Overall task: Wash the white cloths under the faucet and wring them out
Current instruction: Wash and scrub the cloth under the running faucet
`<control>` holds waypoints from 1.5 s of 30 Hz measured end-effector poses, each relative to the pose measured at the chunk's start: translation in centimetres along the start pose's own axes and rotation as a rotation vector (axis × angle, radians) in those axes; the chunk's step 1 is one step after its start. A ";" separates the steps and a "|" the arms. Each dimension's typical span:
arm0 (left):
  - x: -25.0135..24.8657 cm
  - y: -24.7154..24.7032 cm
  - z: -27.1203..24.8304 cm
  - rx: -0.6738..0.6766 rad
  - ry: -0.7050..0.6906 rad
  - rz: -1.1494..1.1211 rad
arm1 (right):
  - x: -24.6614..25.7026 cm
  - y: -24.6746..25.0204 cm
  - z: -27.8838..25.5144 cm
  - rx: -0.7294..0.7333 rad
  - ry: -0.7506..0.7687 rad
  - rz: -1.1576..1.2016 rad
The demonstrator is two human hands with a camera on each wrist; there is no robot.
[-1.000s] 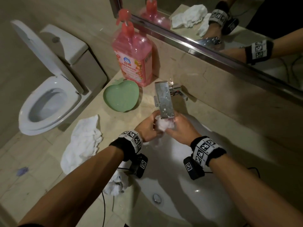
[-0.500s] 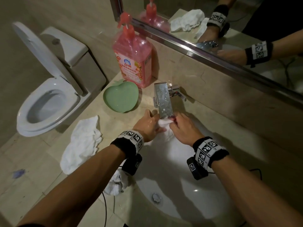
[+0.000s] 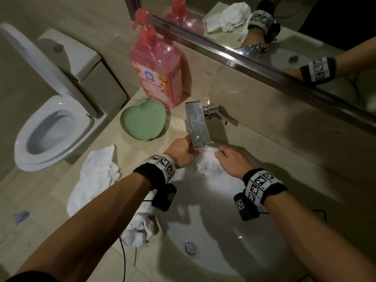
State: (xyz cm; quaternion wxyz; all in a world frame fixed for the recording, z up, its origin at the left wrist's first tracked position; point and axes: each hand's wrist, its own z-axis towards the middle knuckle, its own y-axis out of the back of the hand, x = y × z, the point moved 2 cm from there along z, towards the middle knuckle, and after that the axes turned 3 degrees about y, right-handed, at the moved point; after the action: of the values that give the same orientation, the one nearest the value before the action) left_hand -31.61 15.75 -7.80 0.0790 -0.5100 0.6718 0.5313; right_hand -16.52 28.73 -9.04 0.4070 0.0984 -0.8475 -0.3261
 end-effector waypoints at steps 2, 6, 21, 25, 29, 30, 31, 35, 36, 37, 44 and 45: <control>0.4 -0.1 0.2 -0.043 0.121 -0.005 | 0.3 -0.4 0.3 -0.038 -0.030 0.055; 1.1 0.2 0.0 -0.132 0.251 -0.187 | 1.7 -2.0 0.0 -0.023 -0.013 0.257; -0.1 -1.6 0.2 0.151 -0.053 0.027 | 3.7 -0.4 0.1 -0.048 0.034 0.620; 0.0 -2.5 1.9 0.071 0.008 0.063 | 2.6 0.3 -0.4 -0.049 -0.014 0.727; -0.1 -2.5 1.8 0.022 -0.020 -0.031 | 1.6 1.0 -0.6 -0.057 -0.058 0.645; -0.2 -2.3 1.6 0.011 -0.045 -0.031 | 1.4 1.2 -0.5 -0.021 -0.089 0.624; -0.3 -2.1 1.3 -0.015 -0.072 -0.011 | 1.2 1.2 -0.4 0.044 -0.130 0.628; -0.7 -1.5 0.4 -0.096 -0.135 0.269 | 1.2 0.4 0.0 0.351 -0.264 0.635; -0.7 -1.5 0.4 -0.088 -0.170 0.357 | 1.2 0.0 0.2 0.398 -0.285 0.624; -1.0 -1.6 0.4 -0.066 -0.221 0.455 | 1.4 -0.3 0.5 0.431 -0.301 0.592; -1.5 -2.4 2.2 0.081 -0.057 0.425 | 3.3 -1.5 1.5 0.338 -0.073 -0.019; -1.2 -2.7 2.6 0.078 0.002 0.383 | 3.5 -1.5 1.6 0.308 -0.050 -0.081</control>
State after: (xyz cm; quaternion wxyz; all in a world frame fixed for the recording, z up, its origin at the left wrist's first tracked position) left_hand -30.08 18.78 -9.80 -0.0045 -0.3699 0.7770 0.5094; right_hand -20.14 26.81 -8.52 0.3526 0.1855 -0.8927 -0.2107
